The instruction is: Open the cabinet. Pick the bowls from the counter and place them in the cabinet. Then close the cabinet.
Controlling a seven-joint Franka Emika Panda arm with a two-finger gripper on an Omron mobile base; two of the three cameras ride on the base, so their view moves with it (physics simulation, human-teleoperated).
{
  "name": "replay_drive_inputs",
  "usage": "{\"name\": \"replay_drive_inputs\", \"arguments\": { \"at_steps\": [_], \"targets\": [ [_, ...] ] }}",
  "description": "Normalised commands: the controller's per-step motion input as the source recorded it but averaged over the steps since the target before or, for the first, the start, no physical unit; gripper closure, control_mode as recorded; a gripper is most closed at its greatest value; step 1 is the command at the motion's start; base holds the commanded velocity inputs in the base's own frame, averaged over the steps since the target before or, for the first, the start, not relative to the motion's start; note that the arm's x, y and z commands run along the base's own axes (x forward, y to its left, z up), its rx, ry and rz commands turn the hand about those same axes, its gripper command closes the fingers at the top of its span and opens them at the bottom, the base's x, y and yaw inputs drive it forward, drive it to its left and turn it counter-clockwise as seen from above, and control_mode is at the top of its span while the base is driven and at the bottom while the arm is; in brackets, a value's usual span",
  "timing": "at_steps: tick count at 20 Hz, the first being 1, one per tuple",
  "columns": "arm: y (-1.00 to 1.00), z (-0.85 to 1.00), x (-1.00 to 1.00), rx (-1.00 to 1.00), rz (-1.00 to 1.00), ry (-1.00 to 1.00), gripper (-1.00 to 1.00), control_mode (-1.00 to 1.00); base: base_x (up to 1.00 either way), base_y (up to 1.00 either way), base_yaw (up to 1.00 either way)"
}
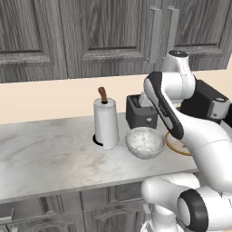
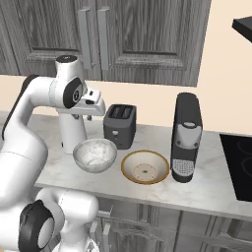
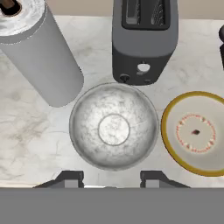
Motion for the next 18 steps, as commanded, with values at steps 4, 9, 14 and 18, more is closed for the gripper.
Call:
{"name": "replay_drive_inputs", "arguments": {
  "at_steps": [4, 9, 14, 18],
  "targets": [
    [0.02, 0.04, -0.32, 0.00, 0.00, -0.08, -1.00, -1.00, 0.00, 0.00, 0.00],
    [0.00, 0.31, -0.14, -0.03, 0.00, -0.27, -1.00, -1.00, 0.00, 0.00, 0.00],
    [-0.05, 0.53, 0.00, 0.00, 0.01, -0.21, -1.00, -1.00, 0.00, 0.00, 0.00],
    [-0.29, 0.52, 0.00, 0.00, 0.00, -0.14, -1.00, -1.00, 0.00, 0.00, 0.00]
  ]
}}
